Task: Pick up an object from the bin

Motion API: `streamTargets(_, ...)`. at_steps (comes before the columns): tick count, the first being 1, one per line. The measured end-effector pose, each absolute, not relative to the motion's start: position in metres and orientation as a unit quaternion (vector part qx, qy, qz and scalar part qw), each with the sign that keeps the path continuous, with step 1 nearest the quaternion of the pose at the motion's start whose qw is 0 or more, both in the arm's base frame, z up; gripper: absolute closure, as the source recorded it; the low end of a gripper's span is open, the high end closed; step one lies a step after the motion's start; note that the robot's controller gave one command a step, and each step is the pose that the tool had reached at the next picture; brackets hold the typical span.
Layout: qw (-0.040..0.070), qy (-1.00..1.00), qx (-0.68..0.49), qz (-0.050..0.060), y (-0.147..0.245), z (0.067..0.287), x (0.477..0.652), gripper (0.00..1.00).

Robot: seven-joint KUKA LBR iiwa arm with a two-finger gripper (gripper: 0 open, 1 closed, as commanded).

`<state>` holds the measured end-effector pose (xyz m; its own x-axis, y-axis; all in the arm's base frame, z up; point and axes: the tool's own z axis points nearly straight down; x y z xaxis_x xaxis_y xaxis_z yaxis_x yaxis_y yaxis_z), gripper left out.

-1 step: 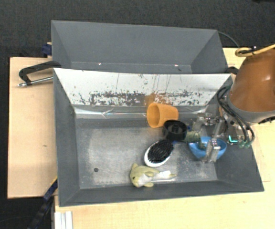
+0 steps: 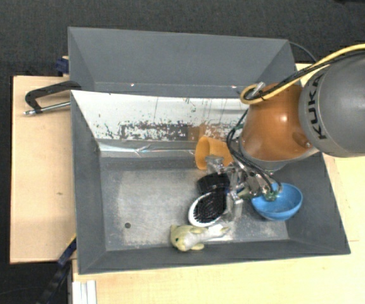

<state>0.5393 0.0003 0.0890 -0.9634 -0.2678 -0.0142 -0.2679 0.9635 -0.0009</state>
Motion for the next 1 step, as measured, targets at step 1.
streamTargets(1,0.012,0.991,-0.134,-0.001,-0.0016,0.0920,0.5422,1.00)
